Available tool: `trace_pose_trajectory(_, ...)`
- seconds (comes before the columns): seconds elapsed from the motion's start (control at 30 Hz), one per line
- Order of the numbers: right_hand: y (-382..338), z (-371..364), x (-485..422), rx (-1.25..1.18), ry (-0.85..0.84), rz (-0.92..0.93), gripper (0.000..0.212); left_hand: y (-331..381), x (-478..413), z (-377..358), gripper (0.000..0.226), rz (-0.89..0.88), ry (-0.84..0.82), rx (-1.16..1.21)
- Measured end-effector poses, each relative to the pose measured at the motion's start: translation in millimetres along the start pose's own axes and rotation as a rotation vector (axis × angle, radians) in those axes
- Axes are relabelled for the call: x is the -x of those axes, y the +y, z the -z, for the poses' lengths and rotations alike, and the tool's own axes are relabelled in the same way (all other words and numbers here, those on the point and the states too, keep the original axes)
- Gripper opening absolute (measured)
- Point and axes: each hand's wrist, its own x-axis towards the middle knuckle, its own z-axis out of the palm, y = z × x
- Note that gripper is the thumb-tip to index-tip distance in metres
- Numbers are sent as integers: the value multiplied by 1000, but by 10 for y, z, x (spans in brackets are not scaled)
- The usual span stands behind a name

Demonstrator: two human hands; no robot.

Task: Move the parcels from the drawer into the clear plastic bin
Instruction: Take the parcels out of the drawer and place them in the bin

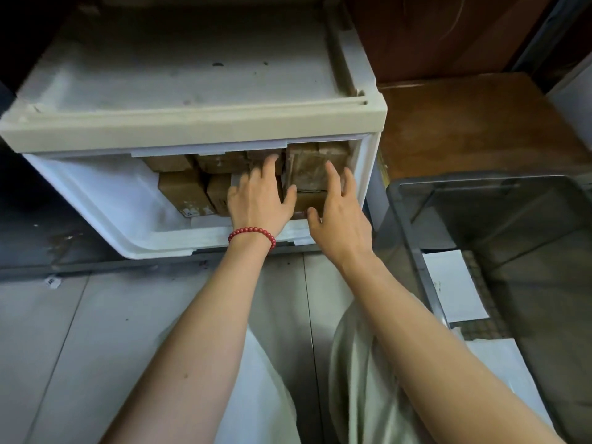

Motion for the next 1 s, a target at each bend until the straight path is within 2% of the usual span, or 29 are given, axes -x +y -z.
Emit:
trace_pose_trajectory(0.13,-18,-35,-17,-5,22,18,78,-12,-72,15,52,-7,42,8)
trace_pose_trajectory(0.23,-13,-21,-43,-107,81,29,88,-26,-122,34,52,-68,34,20)
trace_pose_trajectory(0.33,-3,-5,-69,-192,108,31,99,-17,-165,48,53,-101,-14,111)
trace_pose_trajectory(0.43,16,-31,-80,-204,85,25,100,-12,-176,43,55,-60,-40,208)
trace_pose_trajectory(0.7,68,23,-109,-297,60,-12,76,-45,-135,73,59,31,-56,385)
trace_pose_trajectory(0.87,21,81,-64,-571,40,47,60,-30,-88,85,70,62,-93,439)
trace_pose_trajectory(1.0,26,103,18,-655,68,-8,59,-9,-13,119,75,91,-134,533)
